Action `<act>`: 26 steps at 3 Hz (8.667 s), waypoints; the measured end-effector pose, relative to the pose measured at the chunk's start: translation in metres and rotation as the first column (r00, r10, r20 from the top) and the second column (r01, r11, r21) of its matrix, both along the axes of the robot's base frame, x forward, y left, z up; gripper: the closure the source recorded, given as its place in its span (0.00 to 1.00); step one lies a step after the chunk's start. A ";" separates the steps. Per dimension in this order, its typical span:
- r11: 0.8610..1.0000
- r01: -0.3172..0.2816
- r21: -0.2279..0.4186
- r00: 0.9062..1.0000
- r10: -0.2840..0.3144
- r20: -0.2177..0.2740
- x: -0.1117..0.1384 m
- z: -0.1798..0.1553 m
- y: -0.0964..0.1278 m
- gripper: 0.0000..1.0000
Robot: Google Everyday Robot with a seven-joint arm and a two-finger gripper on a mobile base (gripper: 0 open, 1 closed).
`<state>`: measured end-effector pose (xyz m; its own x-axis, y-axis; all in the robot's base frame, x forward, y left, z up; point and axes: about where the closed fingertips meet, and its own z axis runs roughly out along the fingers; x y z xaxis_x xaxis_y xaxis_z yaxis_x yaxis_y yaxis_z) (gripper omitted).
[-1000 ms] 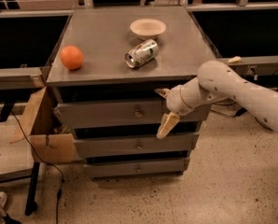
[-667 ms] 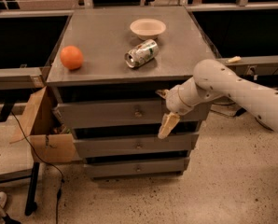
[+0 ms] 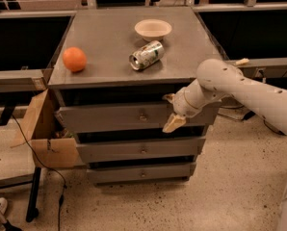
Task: Open top drawer
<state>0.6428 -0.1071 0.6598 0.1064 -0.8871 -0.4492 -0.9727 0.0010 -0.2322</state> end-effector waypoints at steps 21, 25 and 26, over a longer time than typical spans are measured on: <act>0.962 -0.221 -0.163 0.957 0.181 -0.226 -0.115 -0.002 -0.009 0.00; 0.937 -0.206 -0.282 0.948 0.120 -0.295 -0.140 0.003 -0.054 0.68; 0.936 -0.205 -0.287 0.948 0.116 -0.298 -0.142 0.004 -0.054 0.91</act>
Offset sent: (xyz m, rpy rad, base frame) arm -0.0281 -0.0616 0.0322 -0.1245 -0.0257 -0.0185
